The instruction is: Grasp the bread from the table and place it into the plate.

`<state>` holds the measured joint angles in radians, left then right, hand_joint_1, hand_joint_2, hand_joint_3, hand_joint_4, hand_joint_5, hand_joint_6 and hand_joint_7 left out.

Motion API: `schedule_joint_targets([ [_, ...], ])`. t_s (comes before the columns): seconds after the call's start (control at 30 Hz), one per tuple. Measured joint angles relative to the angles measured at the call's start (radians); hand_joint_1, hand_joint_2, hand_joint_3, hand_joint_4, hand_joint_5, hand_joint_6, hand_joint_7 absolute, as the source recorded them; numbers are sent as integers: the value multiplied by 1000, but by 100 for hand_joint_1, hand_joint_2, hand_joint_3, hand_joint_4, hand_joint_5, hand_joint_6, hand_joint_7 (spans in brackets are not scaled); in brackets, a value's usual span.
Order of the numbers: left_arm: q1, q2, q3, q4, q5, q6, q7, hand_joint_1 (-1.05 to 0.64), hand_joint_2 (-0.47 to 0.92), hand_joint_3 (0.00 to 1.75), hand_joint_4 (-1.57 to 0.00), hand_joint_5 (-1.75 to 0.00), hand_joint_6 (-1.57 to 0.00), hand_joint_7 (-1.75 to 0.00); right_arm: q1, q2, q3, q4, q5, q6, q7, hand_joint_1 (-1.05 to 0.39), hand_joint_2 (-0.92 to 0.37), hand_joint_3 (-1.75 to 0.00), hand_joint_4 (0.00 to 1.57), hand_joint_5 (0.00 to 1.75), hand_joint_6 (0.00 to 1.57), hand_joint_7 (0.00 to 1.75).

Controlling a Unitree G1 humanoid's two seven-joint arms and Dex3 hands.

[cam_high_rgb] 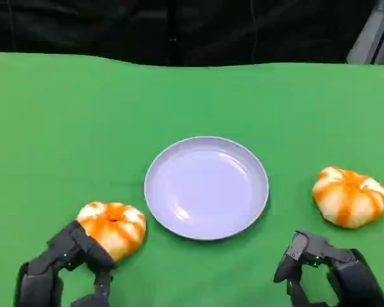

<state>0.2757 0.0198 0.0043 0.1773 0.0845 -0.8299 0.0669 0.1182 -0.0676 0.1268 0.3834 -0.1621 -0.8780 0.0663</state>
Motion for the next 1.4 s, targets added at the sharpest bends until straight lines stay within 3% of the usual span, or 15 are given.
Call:
schedule_joint_targets([
  [0.53, -2, 0, 0, 3, 0, -2, 0, 1, 50, 120, -74, -174, -69, -160, 0, 0, 0, 0, -1, 0, 0, -49, -34, -151, 80, 175, 73, 156],
  [0.67, -2, 0, 0, 3, -5, -2, 0, 1, 55, 112, -72, -160, -70, -146, 0, 0, 0, 0, -1, 0, 0, -50, -35, -150, 79, 175, 72, 156],
  [0.8, -2, 0, 0, 3, -11, -2, -1, 1, 56, 109, -72, -157, -70, -143, 0, 0, 0, 0, -1, 0, 0, -50, -35, -149, 79, 175, 72, 156],
  [0.87, -2, 1, -1, 3, -15, -2, -12, -8, 73, 58, -66, -121, -68, -89, 0, 0, 0, 0, -1, 0, 0, -50, -35, -149, 79, 175, 72, 156],
  [0.97, -3, 7, -1, 2, -27, 9, -27, -12, 84, 28, -64, -101, -70, -55, 0, 0, 0, 0, -1, 0, -1, -50, -35, -149, 79, 175, 72, 157],
  [1.07, -4, 16, 6, -4, 2, 32, -28, -12, 87, 19, -64, -92, -72, -40, 0, 1, 0, 0, -1, 0, -1, -50, -35, -149, 79, 175, 73, 157],
  [1.1, -4, 18, 9, -6, 12, 37, -28, -20, 87, 11, -56, -76, -63, -24, 0, 1, 1, 0, -1, 0, -1, -50, -35, -149, 79, 175, 73, 157],
  [1.17, 0, 29, 22, -47, 85, 89, -21, -29, 87, 4, -50, -60, -58, -9, 0, 1, 1, 0, -1, 0, -1, -50, -35, -149, 79, 175, 73, 157],
  [1.4, 18, 62, 39, -214, 281, 275, -4, -39, 87, 1, -45, -53, -52, -2, 0, 3, 1, -1, -1, 1, -2, -50, -35, -149, 79, 175, 73, 157],
])
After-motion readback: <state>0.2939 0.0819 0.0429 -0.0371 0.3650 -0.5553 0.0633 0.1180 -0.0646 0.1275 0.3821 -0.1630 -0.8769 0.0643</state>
